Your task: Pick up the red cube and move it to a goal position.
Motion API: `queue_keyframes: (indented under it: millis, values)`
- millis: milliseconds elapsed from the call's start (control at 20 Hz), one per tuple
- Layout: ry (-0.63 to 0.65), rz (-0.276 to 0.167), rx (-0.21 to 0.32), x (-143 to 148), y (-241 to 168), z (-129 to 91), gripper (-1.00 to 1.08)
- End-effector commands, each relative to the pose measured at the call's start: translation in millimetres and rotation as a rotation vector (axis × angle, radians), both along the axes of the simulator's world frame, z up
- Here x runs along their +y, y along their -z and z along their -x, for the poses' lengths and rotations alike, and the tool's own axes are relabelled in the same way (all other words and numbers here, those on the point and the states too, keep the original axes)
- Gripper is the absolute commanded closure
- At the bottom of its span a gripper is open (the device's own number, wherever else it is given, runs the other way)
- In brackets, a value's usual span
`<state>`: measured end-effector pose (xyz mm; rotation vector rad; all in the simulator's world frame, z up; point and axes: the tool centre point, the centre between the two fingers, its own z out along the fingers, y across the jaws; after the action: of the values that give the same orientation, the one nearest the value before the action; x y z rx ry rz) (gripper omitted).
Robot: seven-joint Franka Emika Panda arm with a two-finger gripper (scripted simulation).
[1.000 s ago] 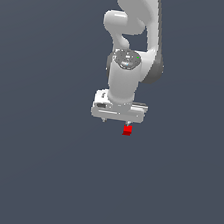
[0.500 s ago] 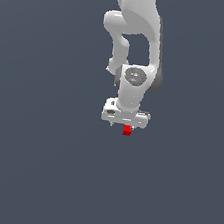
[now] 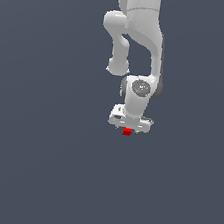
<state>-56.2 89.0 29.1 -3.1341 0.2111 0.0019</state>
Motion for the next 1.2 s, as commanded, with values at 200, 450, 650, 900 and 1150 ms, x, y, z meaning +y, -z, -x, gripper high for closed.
queue_keyframes:
  millis: [200, 450, 650, 900, 1150]
  values:
    - [0.010, 0.001, -0.001, 5.2, 9.0, 1.6, 1.08]
    - [0.010, 0.001, -0.001, 5.2, 9.0, 1.6, 1.08]
    - [0.010, 0.001, -0.001, 5.2, 9.0, 1.6, 1.08]
    - [0.010, 0.001, -0.001, 4.5, 4.6, 2.0, 1.08]
    - [0.010, 0.001, -0.001, 2.1, -11.8, 3.1, 1.08]
